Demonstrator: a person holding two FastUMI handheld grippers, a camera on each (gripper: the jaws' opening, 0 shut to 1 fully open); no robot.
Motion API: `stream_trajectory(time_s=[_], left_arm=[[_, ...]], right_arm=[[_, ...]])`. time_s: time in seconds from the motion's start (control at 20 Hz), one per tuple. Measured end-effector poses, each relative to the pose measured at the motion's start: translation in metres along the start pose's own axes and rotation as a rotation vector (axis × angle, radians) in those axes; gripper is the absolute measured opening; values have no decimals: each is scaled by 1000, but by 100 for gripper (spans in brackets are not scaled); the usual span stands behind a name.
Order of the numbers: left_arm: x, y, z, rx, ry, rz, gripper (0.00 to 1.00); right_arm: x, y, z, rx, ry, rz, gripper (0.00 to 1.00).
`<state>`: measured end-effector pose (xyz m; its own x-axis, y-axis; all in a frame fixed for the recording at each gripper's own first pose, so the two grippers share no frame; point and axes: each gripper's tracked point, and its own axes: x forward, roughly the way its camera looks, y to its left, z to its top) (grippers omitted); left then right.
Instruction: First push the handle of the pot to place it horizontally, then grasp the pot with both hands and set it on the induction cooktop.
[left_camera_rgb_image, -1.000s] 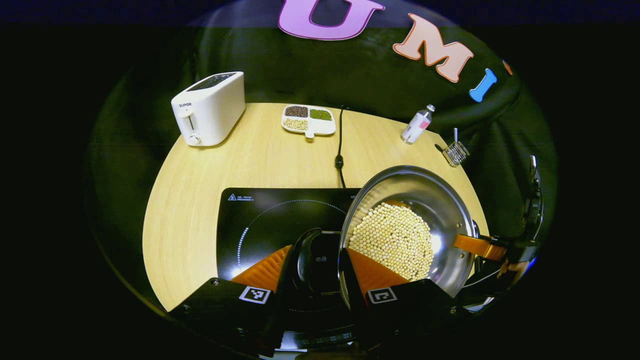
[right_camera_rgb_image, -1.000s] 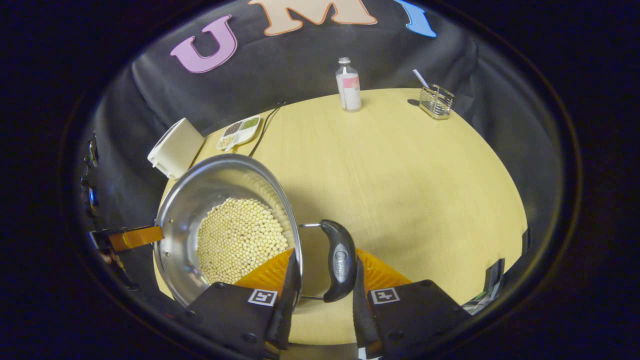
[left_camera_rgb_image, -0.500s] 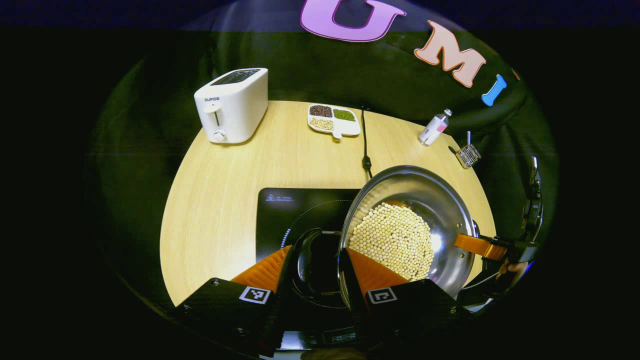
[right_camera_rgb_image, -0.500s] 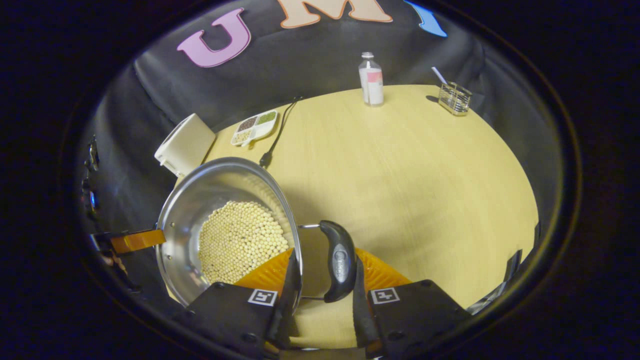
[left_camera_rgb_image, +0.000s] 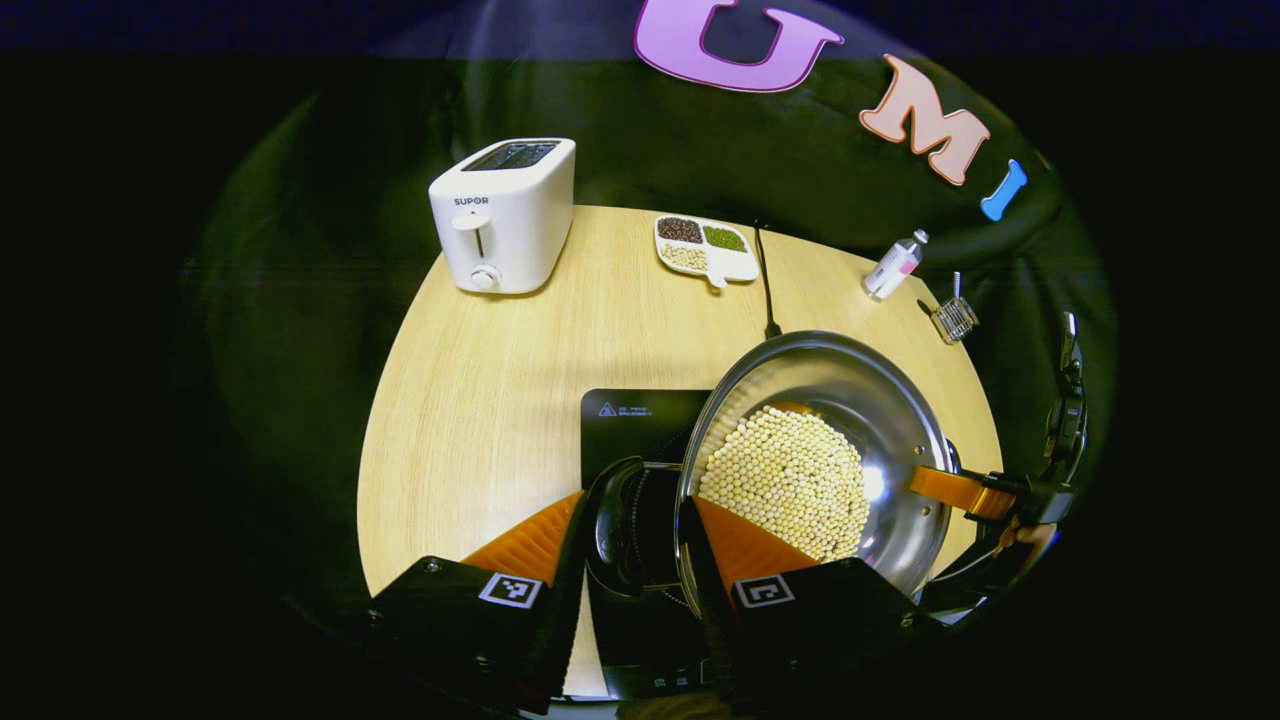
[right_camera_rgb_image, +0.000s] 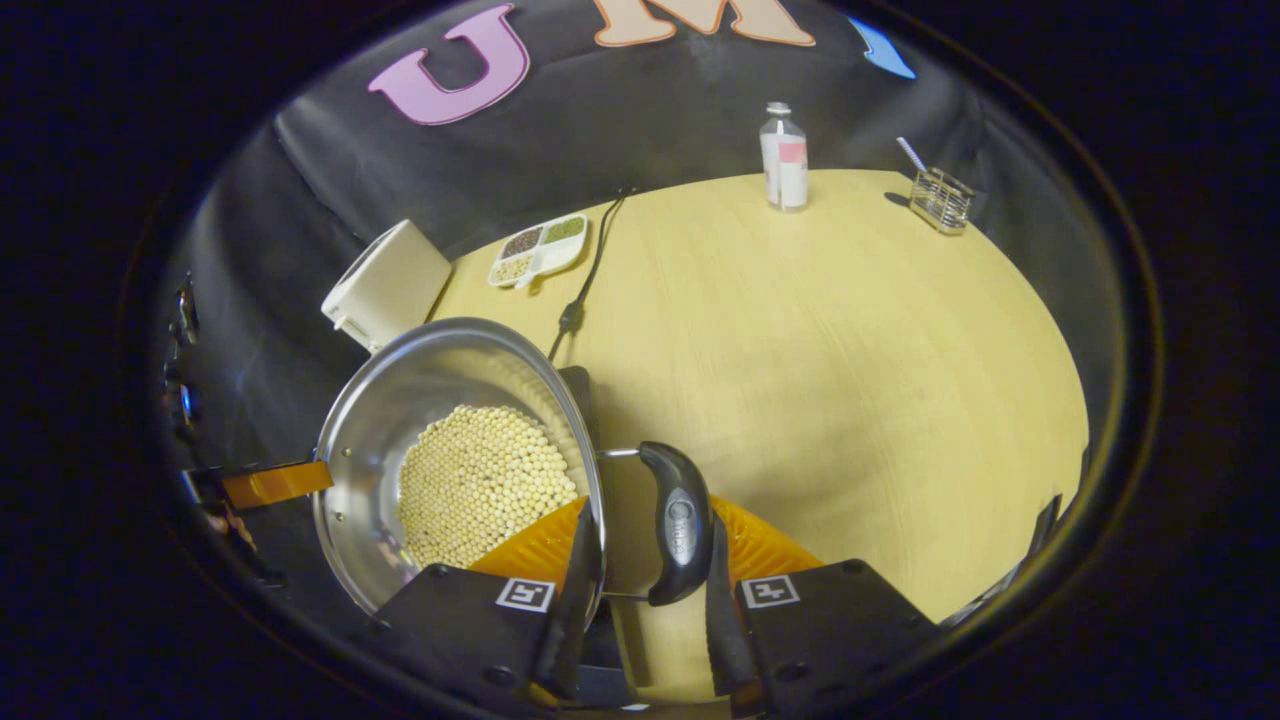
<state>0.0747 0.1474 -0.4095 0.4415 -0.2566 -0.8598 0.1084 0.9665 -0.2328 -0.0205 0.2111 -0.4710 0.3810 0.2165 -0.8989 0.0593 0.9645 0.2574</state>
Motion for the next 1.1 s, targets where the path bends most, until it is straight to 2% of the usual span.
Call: stream_trajectory(time_s=[0.3, 0.35, 0.75, 0.8, 0.85, 1.0, 1.05, 1.1], left_arm=[[-3, 14, 2, -7, 14, 11, 56], [-2, 15, 2, -8, 17, 11, 56], [2, 24, 0, -19, 36, -2, 56], [3, 25, -1, -21, 37, -6, 56], [4, 26, -2, -25, 39, -9, 56], [5, 26, -2, -18, 38, -17, 56], [4, 26, -2, -15, 37, -18, 57], [4, 26, -2, -15, 35, -19, 57]], right_arm=[[6, 20, -2, 5, 2, 5, 48], [7, 22, -2, 8, 1, 5, 53], [8, 30, -4, 20, -14, 11, 53], [8, 32, -4, 21, -14, 13, 48], [7, 32, -4, 22, -16, 15, 53], [8, 30, -3, 25, -14, 15, 53], [8, 30, -3, 25, -13, 15, 48], [8, 31, -4, 24, -13, 16, 53]])
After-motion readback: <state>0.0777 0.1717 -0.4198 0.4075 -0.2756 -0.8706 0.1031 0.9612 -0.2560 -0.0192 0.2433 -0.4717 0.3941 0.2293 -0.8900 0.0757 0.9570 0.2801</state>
